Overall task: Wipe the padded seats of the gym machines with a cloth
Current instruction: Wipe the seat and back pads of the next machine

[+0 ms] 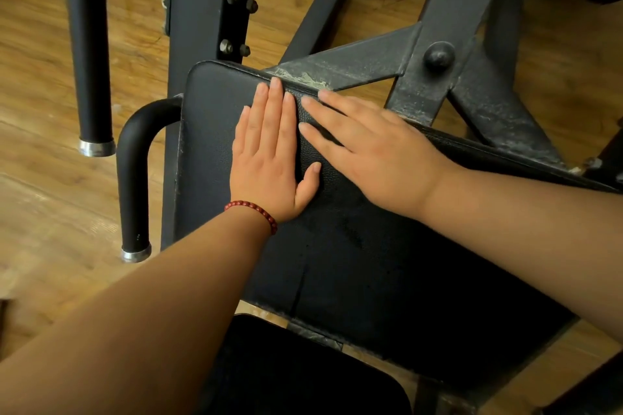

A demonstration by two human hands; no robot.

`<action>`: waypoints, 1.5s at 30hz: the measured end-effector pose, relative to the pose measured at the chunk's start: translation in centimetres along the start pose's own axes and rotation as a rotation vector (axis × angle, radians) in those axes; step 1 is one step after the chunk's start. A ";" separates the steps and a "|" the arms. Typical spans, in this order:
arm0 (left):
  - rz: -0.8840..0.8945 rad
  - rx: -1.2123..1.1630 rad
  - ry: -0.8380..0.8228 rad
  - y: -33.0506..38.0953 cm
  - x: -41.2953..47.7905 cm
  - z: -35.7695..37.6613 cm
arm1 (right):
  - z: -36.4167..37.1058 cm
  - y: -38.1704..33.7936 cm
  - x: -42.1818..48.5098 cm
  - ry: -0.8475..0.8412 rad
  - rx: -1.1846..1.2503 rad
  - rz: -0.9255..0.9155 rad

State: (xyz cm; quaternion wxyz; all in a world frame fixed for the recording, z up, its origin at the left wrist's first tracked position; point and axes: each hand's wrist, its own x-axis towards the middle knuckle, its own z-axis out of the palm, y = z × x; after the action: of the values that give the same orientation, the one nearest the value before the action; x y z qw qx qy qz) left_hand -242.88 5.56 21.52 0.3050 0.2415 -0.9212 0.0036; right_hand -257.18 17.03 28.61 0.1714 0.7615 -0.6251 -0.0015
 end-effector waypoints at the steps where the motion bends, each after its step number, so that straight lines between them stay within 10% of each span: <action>1: 0.001 -0.002 -0.004 0.0 0.0 0.0 | -0.1 0.2 -0.1 -0.015 0.010 -0.013; 45: -0.489 -0.090 -0.049 1.7 -4.6 -0.4 | 0.8 0.0 1.2 0.066 -0.010 -0.240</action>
State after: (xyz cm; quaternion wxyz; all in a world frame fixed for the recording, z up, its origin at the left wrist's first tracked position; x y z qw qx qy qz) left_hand -240.23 9.16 19.54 0.2847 0.4433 -0.8419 -0.1171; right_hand -257.08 15.70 28.11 0.1944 0.8296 -0.5235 -0.0001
